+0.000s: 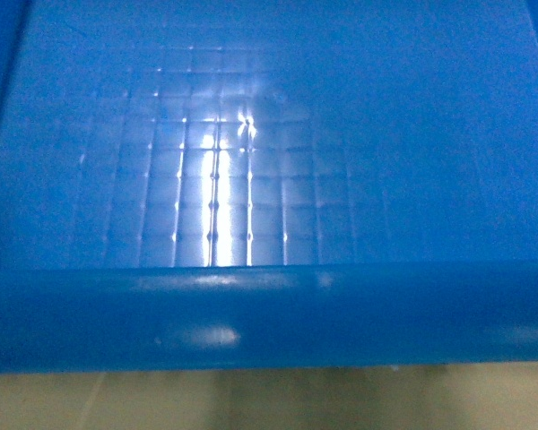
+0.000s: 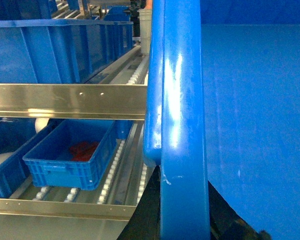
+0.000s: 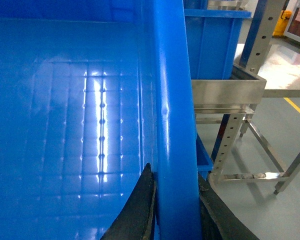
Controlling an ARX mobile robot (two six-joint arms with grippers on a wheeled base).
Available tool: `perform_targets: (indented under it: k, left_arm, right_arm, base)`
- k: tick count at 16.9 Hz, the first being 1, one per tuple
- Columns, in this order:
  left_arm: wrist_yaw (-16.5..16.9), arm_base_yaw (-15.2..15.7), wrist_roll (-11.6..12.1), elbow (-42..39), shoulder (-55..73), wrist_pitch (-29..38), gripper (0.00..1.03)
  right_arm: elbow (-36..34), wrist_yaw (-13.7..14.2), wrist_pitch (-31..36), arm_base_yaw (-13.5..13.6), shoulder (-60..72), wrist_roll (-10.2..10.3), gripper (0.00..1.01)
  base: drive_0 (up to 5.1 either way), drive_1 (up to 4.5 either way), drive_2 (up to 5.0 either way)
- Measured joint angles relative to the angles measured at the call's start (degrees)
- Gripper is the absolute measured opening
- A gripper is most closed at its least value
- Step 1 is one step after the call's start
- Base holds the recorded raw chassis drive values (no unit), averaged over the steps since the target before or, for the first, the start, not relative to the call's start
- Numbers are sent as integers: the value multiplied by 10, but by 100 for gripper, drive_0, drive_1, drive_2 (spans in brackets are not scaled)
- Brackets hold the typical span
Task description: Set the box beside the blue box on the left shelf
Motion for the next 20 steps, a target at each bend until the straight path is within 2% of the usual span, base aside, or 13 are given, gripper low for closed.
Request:
perform_targets:
  k: [7, 20]
  left_arm:
    - [0, 0, 0, 0, 0, -2, 8]
    - [0, 0, 1, 0, -1, -3, 8]
  right_arm:
    - [0, -1, -1, 0, 0, 0, 12]
    - [0, -2, 0, 0, 2, 0, 12]
  base:
    - [-497, 240, 240]
    - [0, 0, 0]
